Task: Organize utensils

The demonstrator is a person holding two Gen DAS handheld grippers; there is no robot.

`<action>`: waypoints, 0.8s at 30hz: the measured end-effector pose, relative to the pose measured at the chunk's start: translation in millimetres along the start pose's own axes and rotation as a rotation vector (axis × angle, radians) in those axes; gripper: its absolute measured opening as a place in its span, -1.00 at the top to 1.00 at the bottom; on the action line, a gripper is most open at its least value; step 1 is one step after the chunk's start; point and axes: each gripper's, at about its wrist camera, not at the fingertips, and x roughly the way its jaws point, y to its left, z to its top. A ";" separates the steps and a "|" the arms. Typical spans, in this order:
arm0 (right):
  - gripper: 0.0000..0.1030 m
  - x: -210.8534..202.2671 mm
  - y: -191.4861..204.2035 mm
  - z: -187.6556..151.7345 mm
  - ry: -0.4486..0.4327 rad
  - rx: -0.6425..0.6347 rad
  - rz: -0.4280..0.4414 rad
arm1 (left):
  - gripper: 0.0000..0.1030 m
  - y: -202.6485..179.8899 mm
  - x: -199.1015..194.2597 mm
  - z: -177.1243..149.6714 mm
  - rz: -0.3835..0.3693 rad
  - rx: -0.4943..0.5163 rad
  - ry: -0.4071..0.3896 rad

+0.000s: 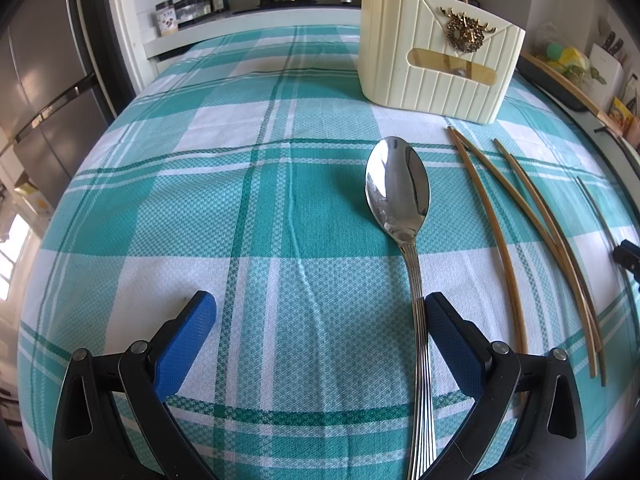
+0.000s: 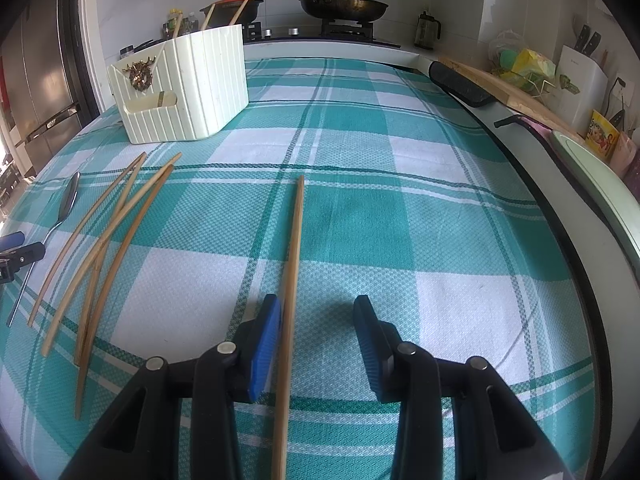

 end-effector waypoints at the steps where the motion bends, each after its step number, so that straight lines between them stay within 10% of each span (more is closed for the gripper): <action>1: 0.25 0.1 -0.6 0.0 0.000 0.000 0.000 | -0.99 0.1 -0.1 -0.3 0.000 0.000 0.000; 4: 0.13 -0.2 -4.4 -0.3 0.001 0.019 0.025 | -0.99 1.1 -0.8 0.0 -0.012 0.007 0.008; 6: -0.44 -0.9 -5.6 -0.1 0.041 0.014 0.085 | -0.99 2.6 -3.1 -1.2 -0.033 0.047 0.029; 24: -0.18 25.6 11.2 42.0 0.284 -0.186 0.106 | -0.99 -26.9 24.6 46.8 -0.084 0.177 0.136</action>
